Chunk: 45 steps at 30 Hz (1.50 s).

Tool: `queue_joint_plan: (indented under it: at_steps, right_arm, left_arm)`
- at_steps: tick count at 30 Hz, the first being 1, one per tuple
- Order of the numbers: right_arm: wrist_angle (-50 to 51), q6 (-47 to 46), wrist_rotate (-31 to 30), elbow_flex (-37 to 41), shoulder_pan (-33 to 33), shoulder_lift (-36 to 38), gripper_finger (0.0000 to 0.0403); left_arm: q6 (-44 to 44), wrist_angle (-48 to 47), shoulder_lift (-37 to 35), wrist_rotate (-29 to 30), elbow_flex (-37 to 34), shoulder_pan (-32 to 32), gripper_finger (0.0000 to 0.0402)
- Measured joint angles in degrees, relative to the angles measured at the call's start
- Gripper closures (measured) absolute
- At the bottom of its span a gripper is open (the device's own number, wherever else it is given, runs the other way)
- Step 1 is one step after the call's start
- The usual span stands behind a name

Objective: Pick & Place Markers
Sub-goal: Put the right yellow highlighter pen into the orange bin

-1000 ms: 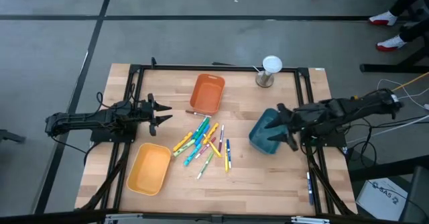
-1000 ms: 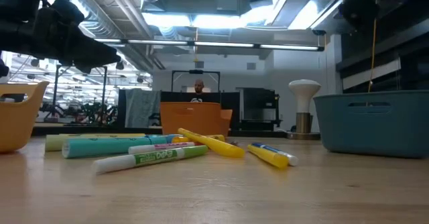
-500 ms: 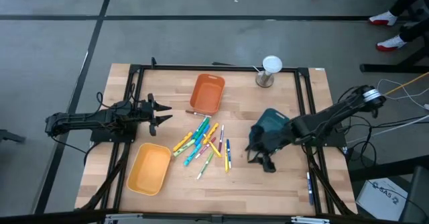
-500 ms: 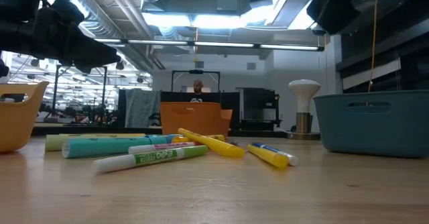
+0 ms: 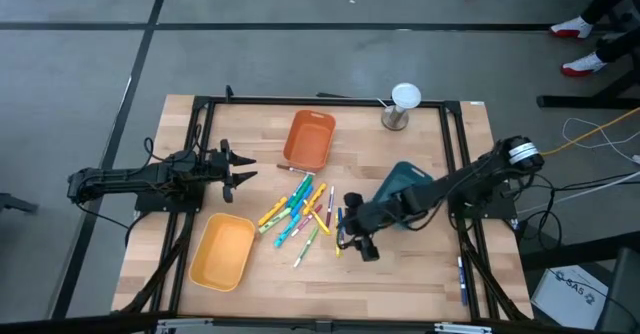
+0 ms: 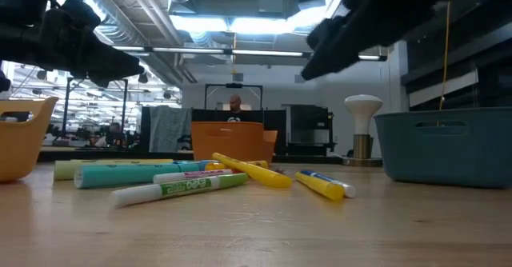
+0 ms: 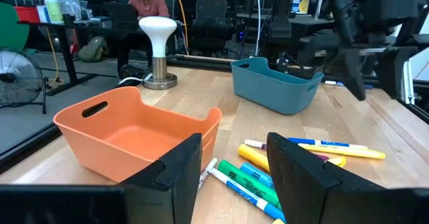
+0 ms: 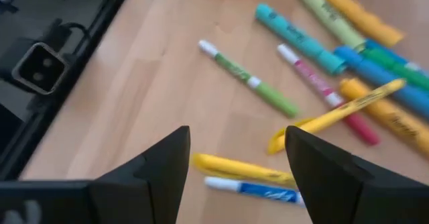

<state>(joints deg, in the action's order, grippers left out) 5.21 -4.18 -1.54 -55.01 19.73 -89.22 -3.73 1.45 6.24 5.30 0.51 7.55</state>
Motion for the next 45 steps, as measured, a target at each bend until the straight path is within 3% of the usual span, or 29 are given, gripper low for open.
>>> queue_joint_plan:
  at_steps: [6,11,14,25,37,45]
  right_arm:
    - [9.23,5.38,-1.29,-8.88,-1.86,-2.38,0.0161]
    - [12.83,10.55,-13.98,-14.87,-1.95,-7.99,0.0161]
    - [12.69,15.28,-16.33,-16.34,-2.09,-10.99,0.0161]
    - [12.58,43.32,-11.86,-20.03,-9.21,-18.54,0.0161]
    - [19.05,49.89,-5.02,-25.06,-17.74,-24.45,0.0164]
    - [20.36,49.91,-3.04,-25.18,-19.36,-24.51,0.0221]
  left_arm:
    - [0.0,0.02,0.0,0.02,0.0,0.0,0.0238]
    - [0.0,0.01,0.02,0.0,0.0,0.0,0.0235]
    - [0.0,0.04,0.02,0.02,-0.02,-0.02,0.0236]
    - [0.0,0.01,0.02,0.0,0.0,0.0,0.0238]
    - [0.0,0.0,0.02,0.0,0.0,-0.02,0.0239]
    - [0.0,0.0,0.02,0.0,-0.01,0.0,0.0237]
